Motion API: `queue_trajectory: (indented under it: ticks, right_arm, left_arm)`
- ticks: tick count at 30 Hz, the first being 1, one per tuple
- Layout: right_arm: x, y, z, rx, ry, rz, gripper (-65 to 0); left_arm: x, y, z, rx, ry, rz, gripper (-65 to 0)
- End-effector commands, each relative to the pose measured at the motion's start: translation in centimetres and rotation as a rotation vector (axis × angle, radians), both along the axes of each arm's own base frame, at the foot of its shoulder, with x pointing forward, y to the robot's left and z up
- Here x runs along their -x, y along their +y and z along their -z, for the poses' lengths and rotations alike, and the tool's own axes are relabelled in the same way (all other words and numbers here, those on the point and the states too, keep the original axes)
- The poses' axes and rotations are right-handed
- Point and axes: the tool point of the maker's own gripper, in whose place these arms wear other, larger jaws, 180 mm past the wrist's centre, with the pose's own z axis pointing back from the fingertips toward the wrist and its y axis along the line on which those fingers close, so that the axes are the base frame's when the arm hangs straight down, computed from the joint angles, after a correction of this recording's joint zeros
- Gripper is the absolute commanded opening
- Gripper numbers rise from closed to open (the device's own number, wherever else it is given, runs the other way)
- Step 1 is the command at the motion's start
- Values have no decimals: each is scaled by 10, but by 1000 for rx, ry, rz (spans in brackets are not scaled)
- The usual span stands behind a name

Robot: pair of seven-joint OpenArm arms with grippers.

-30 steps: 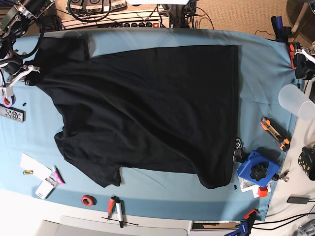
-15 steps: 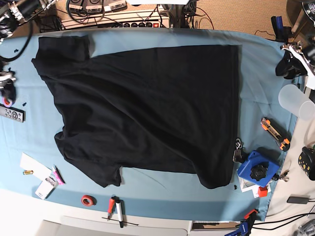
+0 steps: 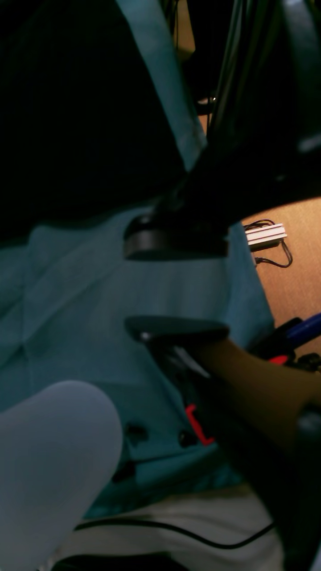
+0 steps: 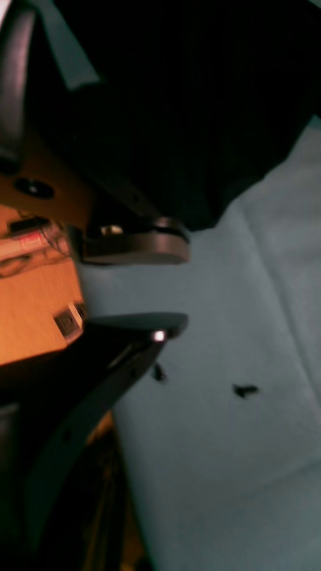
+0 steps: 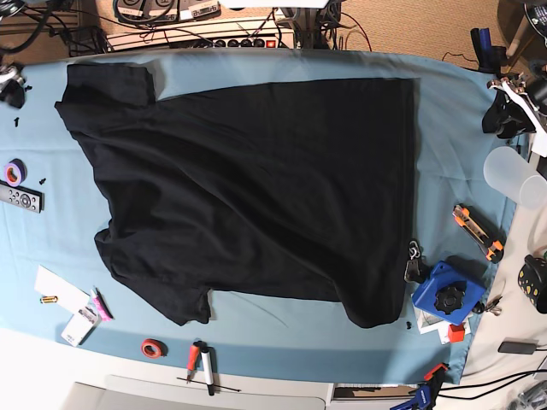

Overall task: Layout the t-shirt on the table in an organized manner, then fold the t-shirt properly
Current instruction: 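Grasp the shirt corner with the right gripper and pull it outward, then move the left gripper to the shirt's opposite corner and grasp it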

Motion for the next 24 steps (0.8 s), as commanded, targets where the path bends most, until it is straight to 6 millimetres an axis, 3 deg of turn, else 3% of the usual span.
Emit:
queue_trajectory:
  ticks: [1, 6, 15, 24]
  right_arm:
    - [-3, -2, -9, 18, -28, -6, -460]
    - [8, 14, 17, -35, 17, 11, -460]
    - [16, 23, 66, -201, 60, 54, -460]
    - [21, 26, 78, -254, 69, 72, -460]
  left_arm:
    - [-6, 1, -12, -10, -44, 13, -431]
    - [-6, 1, -12, -9, -43, 13, -431]
    - [-6, 1, -12, -8, -47, 12, -431]
    - [-10, 1, -16, -3, -71, 7, -431]
